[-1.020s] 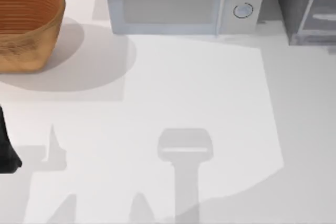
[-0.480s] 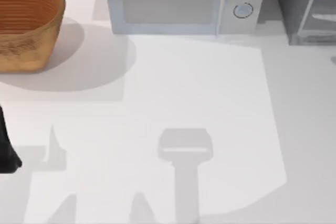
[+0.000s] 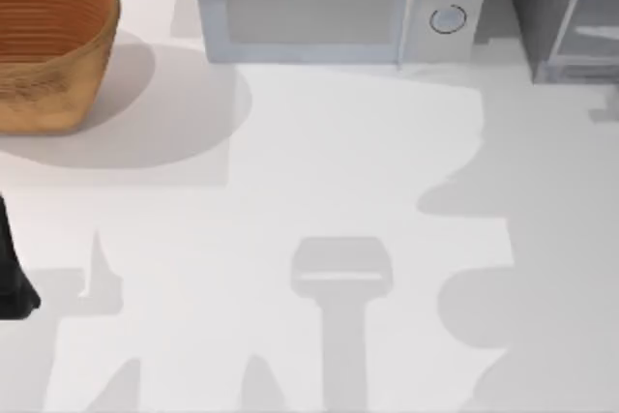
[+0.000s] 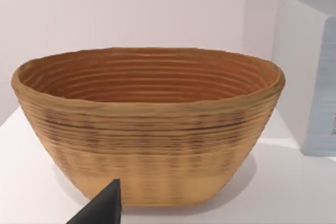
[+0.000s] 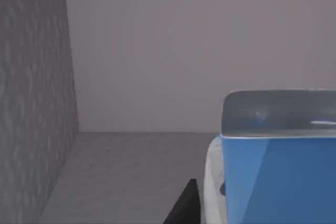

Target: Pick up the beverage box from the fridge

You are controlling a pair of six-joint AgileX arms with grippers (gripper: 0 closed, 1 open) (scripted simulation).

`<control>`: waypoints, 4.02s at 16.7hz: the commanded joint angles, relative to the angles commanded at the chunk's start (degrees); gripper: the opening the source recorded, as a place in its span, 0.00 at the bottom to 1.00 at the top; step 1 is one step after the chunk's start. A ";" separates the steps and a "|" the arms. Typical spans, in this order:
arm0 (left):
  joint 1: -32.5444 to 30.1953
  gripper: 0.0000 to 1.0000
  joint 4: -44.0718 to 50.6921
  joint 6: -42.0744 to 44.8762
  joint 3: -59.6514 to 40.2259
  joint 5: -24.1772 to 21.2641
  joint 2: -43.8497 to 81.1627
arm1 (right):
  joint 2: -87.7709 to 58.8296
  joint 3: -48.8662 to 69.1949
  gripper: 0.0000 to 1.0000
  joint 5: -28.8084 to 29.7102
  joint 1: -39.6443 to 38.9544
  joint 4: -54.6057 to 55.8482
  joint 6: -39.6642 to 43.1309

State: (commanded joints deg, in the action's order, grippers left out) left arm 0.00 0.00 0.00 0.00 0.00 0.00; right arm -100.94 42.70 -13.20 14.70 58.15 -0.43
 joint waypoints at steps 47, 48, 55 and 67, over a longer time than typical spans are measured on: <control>0.00 1.00 0.00 0.00 0.00 0.00 0.00 | 56.56 -31.84 0.00 14.03 -30.22 -26.10 -0.48; 0.00 1.00 0.00 0.00 0.00 0.00 0.00 | 54.08 -31.13 0.00 14.11 -31.11 -24.15 -0.46; 0.00 1.00 0.00 0.00 0.00 0.00 0.00 | 36.99 -25.86 0.00 14.63 -37.37 -10.24 0.01; 0.00 1.00 0.00 0.00 0.00 0.00 0.00 | 6.51 -18.02 0.00 15.29 -48.32 12.40 -0.40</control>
State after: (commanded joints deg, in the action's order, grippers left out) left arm 0.00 0.00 0.00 0.00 0.00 0.00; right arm -94.44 24.68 2.09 -33.61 70.55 -0.82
